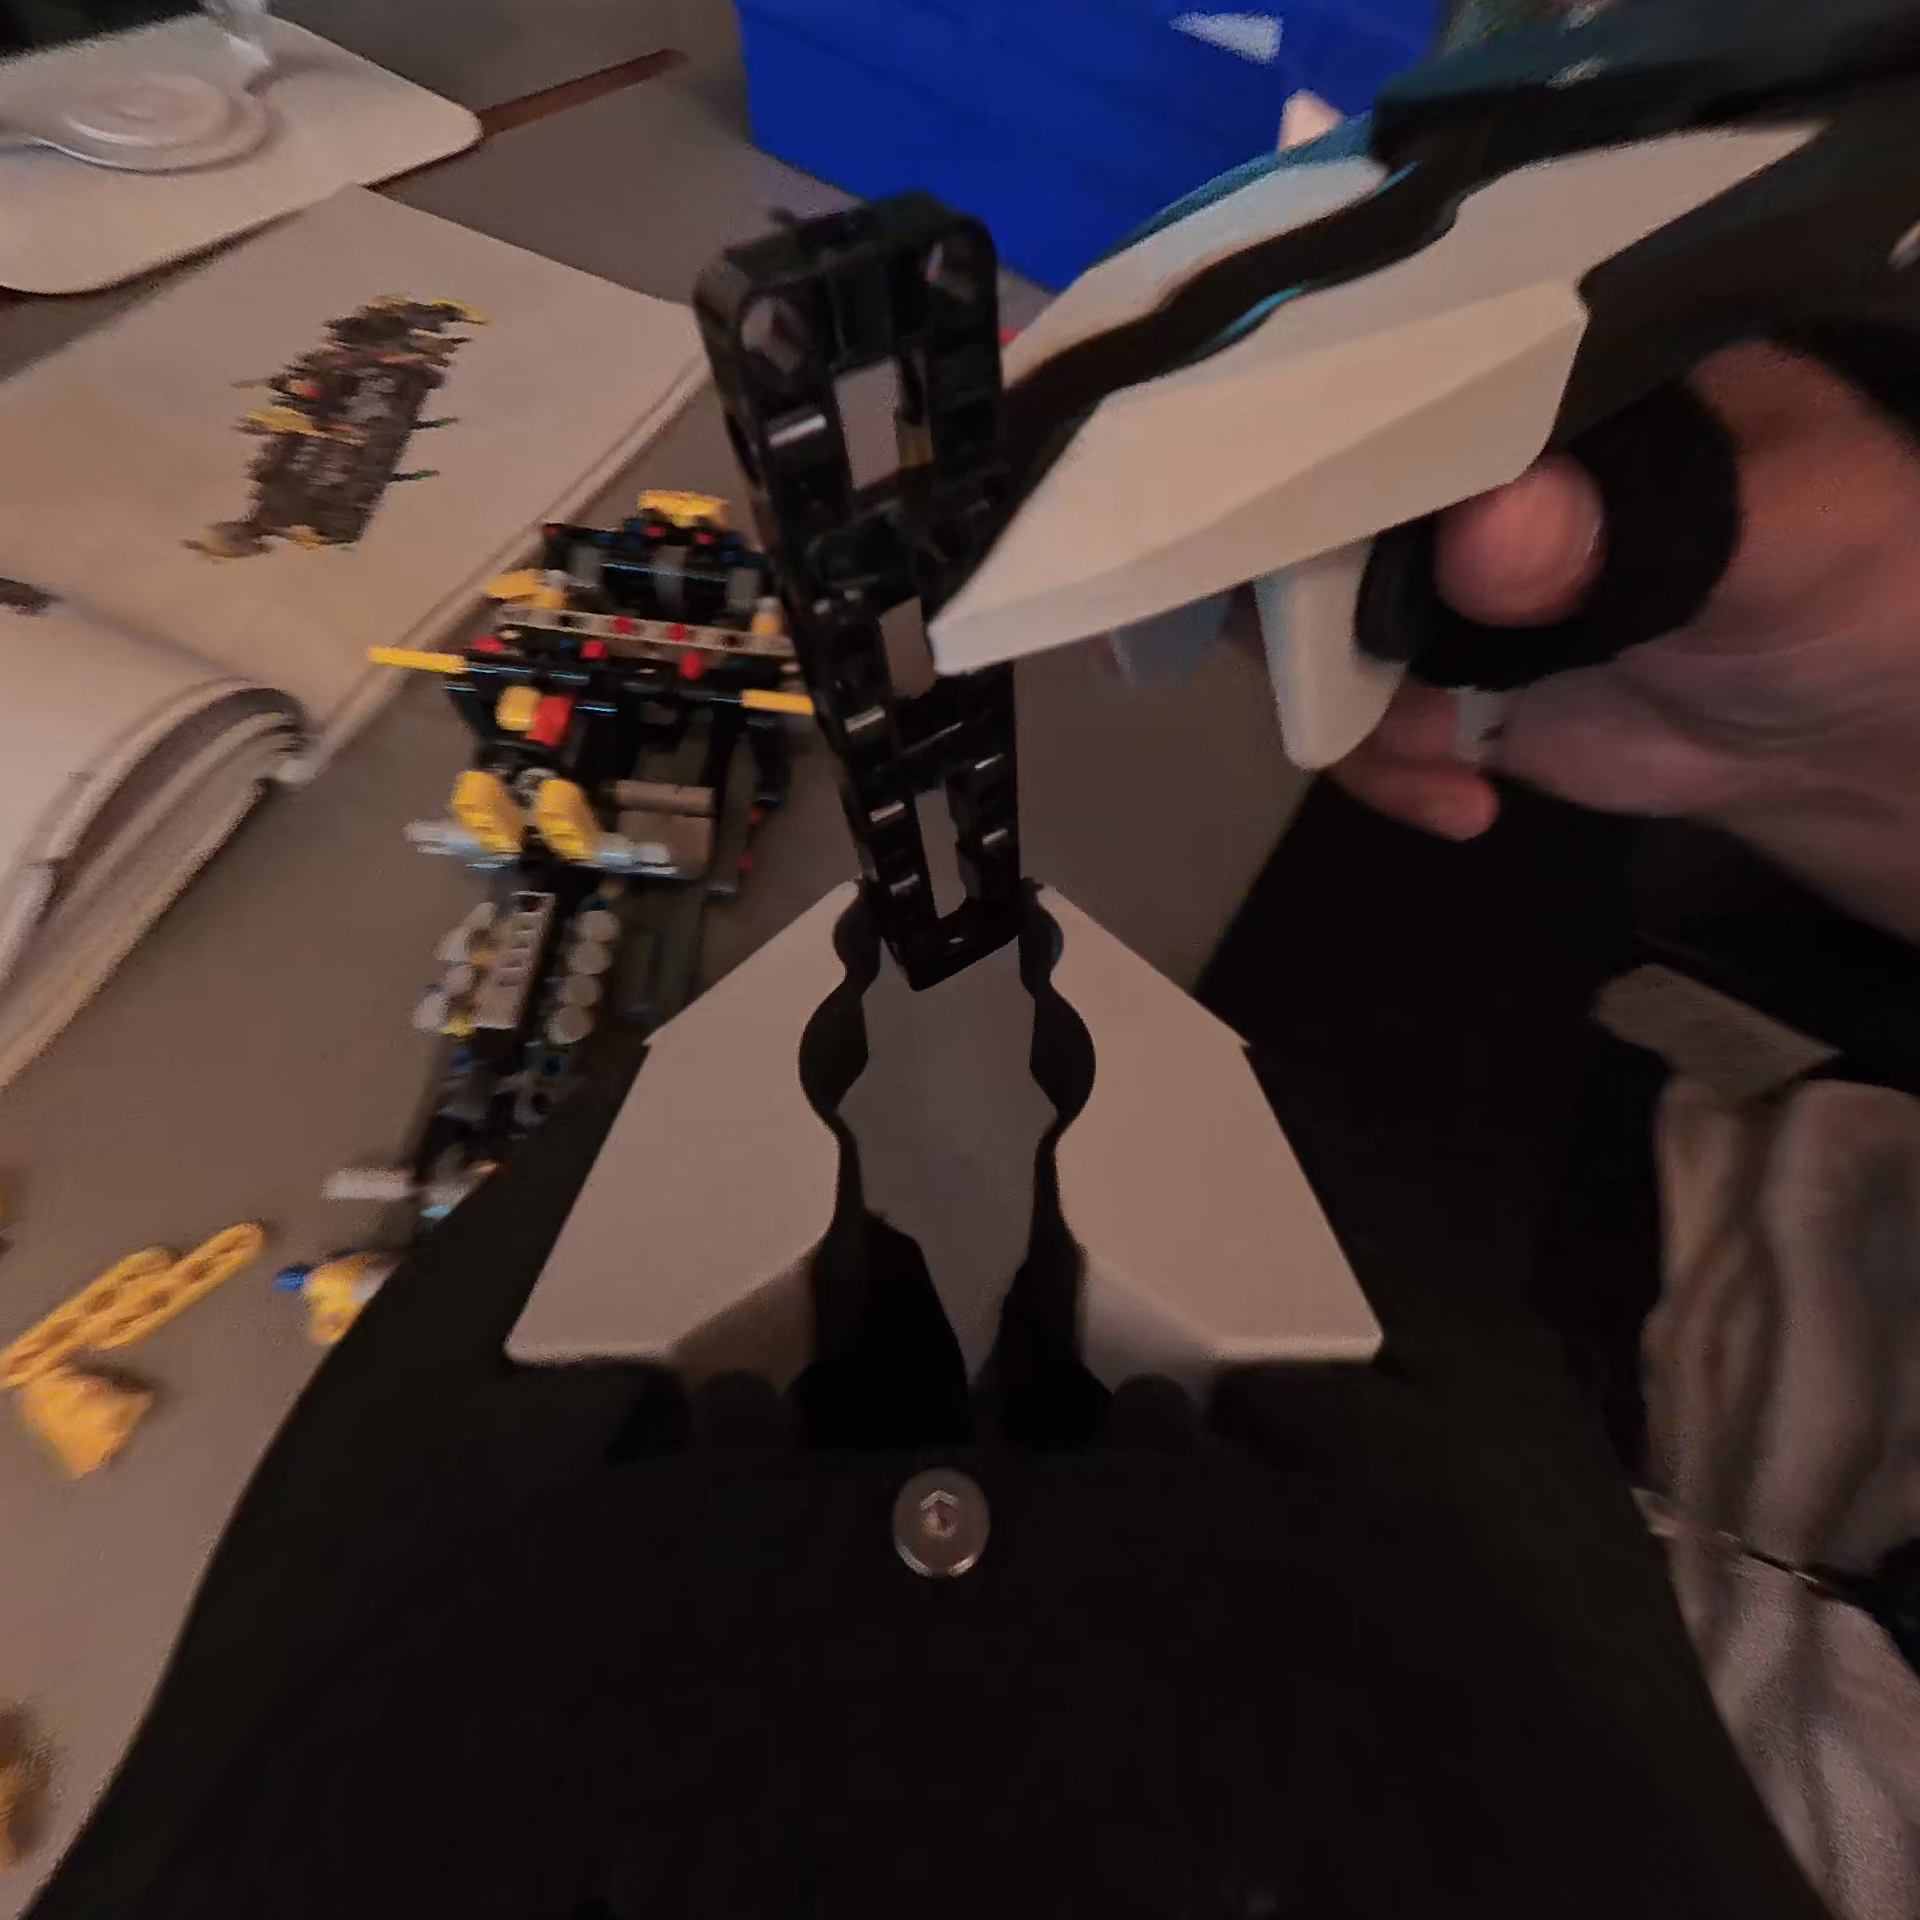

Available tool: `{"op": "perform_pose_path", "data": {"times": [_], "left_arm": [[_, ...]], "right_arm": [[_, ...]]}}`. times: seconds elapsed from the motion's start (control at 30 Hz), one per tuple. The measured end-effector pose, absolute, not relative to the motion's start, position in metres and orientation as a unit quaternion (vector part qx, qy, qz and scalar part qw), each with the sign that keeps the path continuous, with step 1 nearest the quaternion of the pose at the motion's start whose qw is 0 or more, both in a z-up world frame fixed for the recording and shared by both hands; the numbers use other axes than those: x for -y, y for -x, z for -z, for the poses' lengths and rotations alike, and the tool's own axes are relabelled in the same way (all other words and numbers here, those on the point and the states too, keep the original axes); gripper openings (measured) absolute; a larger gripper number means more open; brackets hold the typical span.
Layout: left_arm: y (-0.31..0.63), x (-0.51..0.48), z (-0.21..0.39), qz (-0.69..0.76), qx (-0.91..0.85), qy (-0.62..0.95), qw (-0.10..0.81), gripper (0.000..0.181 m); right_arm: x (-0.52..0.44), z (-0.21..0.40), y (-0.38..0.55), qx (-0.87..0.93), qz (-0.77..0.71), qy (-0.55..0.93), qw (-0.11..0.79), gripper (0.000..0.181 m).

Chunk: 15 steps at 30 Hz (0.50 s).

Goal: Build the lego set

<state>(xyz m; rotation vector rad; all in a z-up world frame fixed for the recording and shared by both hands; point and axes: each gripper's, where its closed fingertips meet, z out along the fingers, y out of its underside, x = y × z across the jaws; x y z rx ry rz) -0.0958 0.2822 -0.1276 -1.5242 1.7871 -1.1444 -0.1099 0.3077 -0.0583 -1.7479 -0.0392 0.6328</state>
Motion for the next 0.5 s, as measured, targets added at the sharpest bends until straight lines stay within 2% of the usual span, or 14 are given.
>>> {"op": "perform_pose_path", "data": {"times": [0.03, 0.13, 0.27, 0.5], "left_arm": [[0.095, -0.288, 0.128, 0.393, -0.665, 0.566, 0.287, 0.028], [0.093, -0.294, 0.121, 0.34, -0.664, 0.558, 0.364, 0.031], [0.089, -0.296, 0.115, 0.32, -0.647, 0.548, 0.423, 0.031], [0.091, -0.298, 0.116, 0.346, -0.642, 0.563, 0.389, 0.028]], "right_arm": [[-0.308, 0.059, 0.106, 0.007, -0.261, 0.759, 0.597, 0.012], [-0.309, 0.054, 0.099, -0.024, -0.241, 0.748, 0.618, 0.011], [-0.31, 0.052, 0.092, -0.063, -0.222, 0.737, 0.635, 0.008], [-0.306, 0.054, 0.093, -0.076, -0.223, 0.725, 0.647, 0.011]]}}
